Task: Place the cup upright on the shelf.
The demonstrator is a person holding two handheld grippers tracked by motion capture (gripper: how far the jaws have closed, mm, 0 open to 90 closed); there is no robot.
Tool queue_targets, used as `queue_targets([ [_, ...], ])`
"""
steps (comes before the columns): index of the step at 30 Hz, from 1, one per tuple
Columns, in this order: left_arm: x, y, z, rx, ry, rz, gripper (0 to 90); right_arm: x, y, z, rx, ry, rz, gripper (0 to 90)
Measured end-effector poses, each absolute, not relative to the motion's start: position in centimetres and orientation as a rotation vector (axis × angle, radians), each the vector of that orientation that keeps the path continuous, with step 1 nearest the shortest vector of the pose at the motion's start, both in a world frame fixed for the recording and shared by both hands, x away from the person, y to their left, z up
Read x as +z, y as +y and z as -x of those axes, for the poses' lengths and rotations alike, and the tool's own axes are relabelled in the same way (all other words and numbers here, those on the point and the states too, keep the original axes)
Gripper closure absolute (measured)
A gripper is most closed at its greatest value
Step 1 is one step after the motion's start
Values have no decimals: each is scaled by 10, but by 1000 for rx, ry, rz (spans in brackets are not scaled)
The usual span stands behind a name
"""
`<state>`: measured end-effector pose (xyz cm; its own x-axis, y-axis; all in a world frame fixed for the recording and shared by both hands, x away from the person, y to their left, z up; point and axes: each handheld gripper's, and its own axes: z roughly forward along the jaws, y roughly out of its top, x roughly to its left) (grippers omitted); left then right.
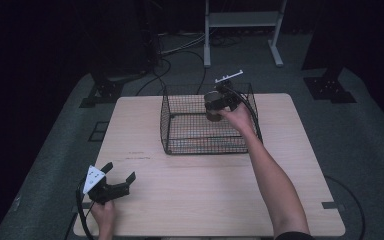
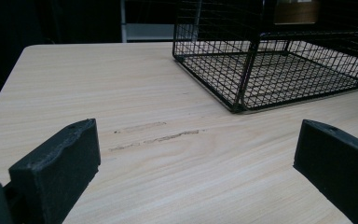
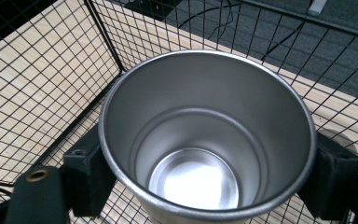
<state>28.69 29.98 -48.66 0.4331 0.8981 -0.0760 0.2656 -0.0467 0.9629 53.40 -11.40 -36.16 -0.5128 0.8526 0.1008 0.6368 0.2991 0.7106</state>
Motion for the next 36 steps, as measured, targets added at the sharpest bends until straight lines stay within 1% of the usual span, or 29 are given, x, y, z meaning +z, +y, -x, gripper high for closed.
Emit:
queue_targets([
  [36,-487,300,-287,710,1045,-1570,0,-404,-110,-549,881,2374,-1448,175],
])
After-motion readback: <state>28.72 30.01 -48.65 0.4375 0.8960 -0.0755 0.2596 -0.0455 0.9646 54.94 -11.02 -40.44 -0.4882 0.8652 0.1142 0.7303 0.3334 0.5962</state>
